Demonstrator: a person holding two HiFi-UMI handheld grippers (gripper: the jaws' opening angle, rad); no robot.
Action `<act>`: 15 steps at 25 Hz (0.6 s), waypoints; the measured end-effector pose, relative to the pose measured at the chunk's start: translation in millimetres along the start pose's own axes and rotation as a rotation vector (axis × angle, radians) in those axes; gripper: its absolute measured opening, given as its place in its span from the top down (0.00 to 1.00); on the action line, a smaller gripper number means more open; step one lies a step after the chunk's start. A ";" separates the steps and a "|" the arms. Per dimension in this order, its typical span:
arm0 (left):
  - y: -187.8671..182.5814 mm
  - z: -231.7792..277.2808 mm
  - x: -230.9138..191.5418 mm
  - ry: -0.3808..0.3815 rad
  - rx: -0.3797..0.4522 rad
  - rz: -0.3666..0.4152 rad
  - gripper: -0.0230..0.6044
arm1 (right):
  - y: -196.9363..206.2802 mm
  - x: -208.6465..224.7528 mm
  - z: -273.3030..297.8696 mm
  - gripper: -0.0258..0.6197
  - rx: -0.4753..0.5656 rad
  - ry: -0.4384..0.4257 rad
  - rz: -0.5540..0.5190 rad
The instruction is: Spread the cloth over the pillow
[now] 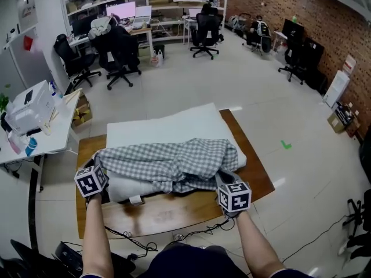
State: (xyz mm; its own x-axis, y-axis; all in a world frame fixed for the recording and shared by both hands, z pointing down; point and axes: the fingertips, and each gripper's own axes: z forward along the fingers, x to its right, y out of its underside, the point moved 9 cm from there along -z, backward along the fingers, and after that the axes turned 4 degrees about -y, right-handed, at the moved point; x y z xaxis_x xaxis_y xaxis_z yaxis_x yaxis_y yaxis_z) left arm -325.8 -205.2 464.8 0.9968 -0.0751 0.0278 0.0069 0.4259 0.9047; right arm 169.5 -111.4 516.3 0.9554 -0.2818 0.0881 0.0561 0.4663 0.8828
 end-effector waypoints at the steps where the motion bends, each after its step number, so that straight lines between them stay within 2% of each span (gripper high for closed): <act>1: -1.6 0.1 -1.2 -0.002 0.004 0.000 0.95 | -4.0 9.6 -7.2 0.92 0.017 0.028 0.008; 7: -16.4 -3.4 1.7 0.006 0.044 -0.007 0.95 | -33.1 55.9 -44.9 0.92 0.097 0.151 -0.013; 15: -47.7 -36.2 2.2 0.031 0.132 -0.018 0.95 | -86.9 90.9 -74.1 0.92 0.189 0.192 -0.096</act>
State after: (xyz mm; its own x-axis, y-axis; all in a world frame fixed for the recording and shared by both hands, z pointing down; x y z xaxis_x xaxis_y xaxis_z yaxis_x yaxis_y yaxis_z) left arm -321.0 -193.1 406.3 0.9986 -0.0532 -0.0005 0.0166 0.3025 0.9530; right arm 272.9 -115.4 413.4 0.9867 -0.1452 -0.0729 0.1111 0.2758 0.9548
